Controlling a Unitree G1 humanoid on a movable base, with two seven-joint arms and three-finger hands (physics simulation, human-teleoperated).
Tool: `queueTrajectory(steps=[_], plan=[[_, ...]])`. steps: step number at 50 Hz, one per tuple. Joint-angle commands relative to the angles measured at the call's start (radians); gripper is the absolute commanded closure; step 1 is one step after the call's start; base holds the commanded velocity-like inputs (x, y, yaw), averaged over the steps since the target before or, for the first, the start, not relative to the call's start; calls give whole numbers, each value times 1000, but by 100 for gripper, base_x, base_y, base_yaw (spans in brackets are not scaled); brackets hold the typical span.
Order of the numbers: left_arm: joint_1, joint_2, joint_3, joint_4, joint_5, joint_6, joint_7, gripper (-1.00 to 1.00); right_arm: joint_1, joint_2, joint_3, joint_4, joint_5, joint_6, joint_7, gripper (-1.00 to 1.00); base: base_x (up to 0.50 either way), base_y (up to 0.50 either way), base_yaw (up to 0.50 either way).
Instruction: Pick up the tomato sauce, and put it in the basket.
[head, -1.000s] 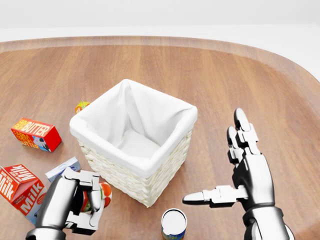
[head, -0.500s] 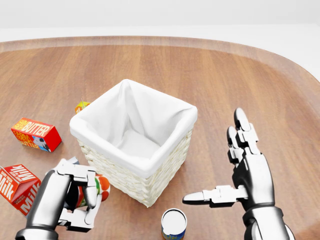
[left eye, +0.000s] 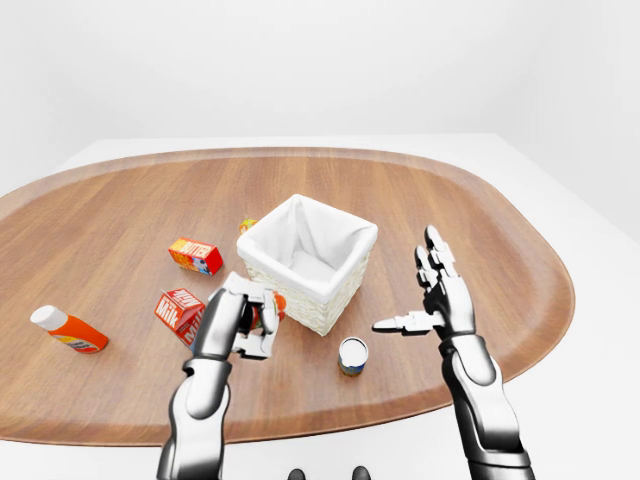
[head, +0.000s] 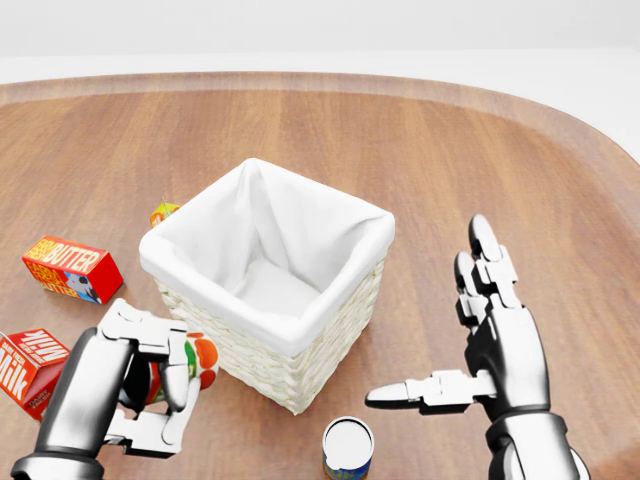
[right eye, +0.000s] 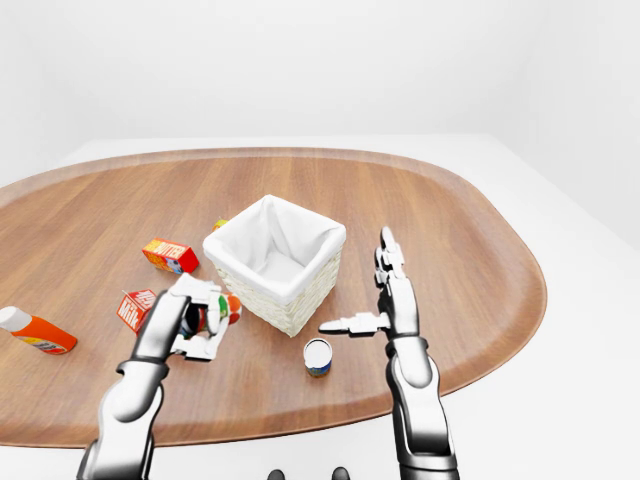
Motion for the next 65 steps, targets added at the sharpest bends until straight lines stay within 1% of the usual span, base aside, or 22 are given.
queueTrajectory(steps=[1,6,12,20,23,35,38,45,51,55,61,65], plan=[[2,-2,1,-78,13,0,-11,100,4,1,2,-5,-1,0,0,-100,0,0,0],[-1,-2,0,-70,10,0,-10,100,4,1,4,8,-3,0,0,-100,0,0,0],[-6,-2,4,-123,13,0,-39,100,9,4,10,9,-8,0,-1,-100,0,0,0],[-26,1,10,-151,20,0,-59,100,12,4,12,8,-10,0,0,-100,0,0,0],[-35,2,13,-137,18,0,-56,100,7,4,13,14,-12,0,-1,-100,0,0,0],[-64,5,19,-188,33,0,-90,100,10,5,16,20,-14,0,0,-100,0,0,0],[-95,7,19,-192,40,0,-99,100,14,5,16,10,-12,0,1,-100,0,0,0],[-120,8,10,-147,42,0,-84,100,14,4,12,-7,-9,0,2,-100,0,0,0],[-182,14,1,-113,54,0,-85,100,4,1,4,-3,-6,0,1,-100,0,0,0],[-232,27,11,-74,59,0,-85,100,2,1,3,-8,-5,0,0,-100,0,0,0],[-285,37,28,-32,55,0,-82,100,-2,-1,-1,-15,-3,0,-2,-100,0,0,0],[-318,43,31,-39,59,0,-94,100,-1,0,0,-9,-4,0,0,-100,0,0,0]])
